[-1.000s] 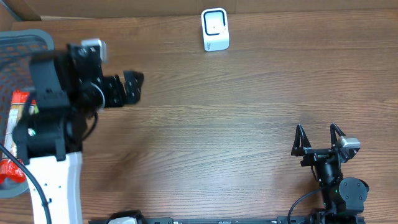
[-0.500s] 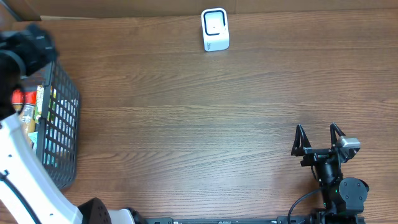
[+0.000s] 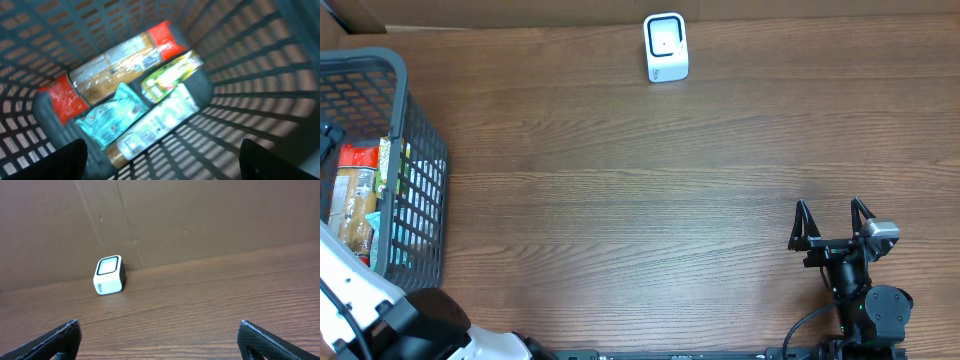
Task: Scan the item barcode
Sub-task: 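Move the left gripper over the basket and reach down inside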
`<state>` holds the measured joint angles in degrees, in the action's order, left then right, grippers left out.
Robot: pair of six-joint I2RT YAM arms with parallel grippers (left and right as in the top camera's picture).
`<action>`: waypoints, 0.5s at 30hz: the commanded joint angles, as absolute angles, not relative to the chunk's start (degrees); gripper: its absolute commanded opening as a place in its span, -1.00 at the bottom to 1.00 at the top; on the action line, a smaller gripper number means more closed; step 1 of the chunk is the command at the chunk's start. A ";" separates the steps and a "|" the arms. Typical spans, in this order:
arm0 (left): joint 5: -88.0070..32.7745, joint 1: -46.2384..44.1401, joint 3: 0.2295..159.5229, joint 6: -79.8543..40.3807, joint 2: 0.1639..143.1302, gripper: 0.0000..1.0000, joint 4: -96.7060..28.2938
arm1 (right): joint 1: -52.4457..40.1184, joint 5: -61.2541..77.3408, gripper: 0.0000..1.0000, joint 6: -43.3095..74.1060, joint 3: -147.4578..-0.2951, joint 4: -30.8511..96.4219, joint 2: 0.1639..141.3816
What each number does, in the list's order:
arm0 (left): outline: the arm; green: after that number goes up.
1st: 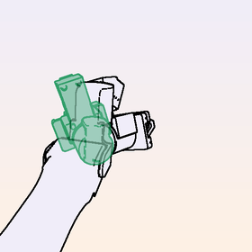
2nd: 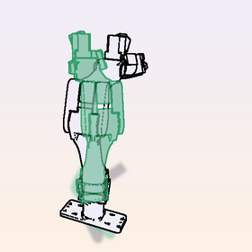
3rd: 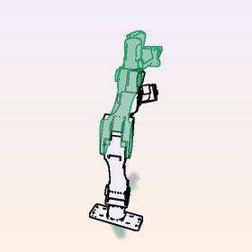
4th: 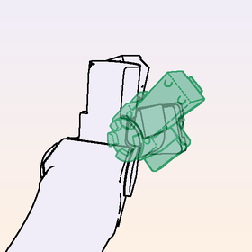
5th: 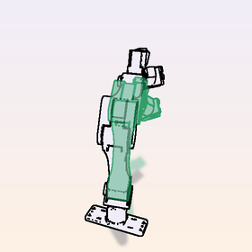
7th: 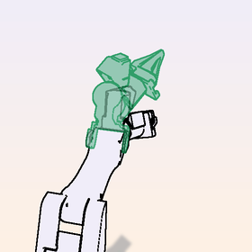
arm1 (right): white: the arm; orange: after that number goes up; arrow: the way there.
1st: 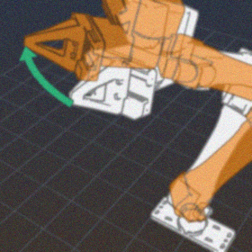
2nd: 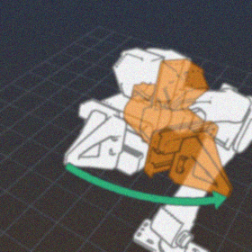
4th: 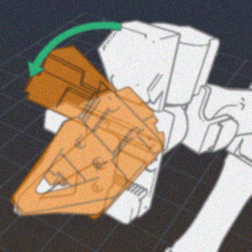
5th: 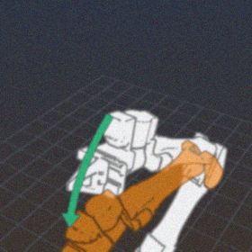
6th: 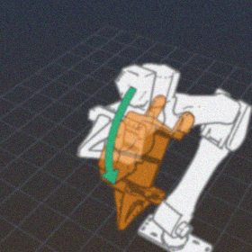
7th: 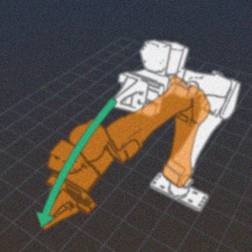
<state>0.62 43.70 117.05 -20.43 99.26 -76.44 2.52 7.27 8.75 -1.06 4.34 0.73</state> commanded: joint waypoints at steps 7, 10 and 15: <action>1.85 43.03 100.49 -3.07 103.20 0.59 -53.78 | 2.26 7.57 1.00 8.51 -0.45 4.14 0.34; 1.63 42.19 99.31 0.25 107.35 0.64 -49.15 | 2.26 7.57 1.00 8.49 -0.45 4.14 0.34; 1.48 39.44 99.31 6.37 113.65 0.66 -45.56 | 2.26 7.57 1.00 8.49 -0.45 4.14 0.34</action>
<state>1.61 41.39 100.33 0.05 110.21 -47.24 2.52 7.29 8.75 -1.06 4.34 0.75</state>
